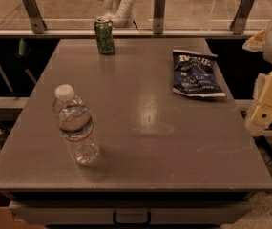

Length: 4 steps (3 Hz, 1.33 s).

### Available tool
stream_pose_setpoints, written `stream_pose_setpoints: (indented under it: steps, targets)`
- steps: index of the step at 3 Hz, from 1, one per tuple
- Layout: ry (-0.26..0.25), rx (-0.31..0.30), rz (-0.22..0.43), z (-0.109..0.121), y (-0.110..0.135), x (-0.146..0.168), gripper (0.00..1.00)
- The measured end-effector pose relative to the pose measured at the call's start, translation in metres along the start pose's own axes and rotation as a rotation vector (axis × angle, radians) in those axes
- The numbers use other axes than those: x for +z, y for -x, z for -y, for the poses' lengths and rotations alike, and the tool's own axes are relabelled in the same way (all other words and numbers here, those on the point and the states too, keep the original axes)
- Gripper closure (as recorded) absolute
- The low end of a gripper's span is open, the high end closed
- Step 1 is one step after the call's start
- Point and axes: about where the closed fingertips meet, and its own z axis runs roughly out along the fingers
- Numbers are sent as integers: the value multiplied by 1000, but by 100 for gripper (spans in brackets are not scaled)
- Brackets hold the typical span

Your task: Move blue chip bag near water bottle

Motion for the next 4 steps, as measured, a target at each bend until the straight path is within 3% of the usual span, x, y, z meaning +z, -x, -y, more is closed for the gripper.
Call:
stream_pose_setpoints:
  steps: [1, 2, 3, 4]
  targets:
    - [0, 0, 0, 0, 0, 0, 0]
    - [-26, 19, 48, 16, -1, 17, 0]
    - [-67, 41, 132, 54, 4, 62, 0]
    - [-77, 97, 210, 94, 8, 108, 0]
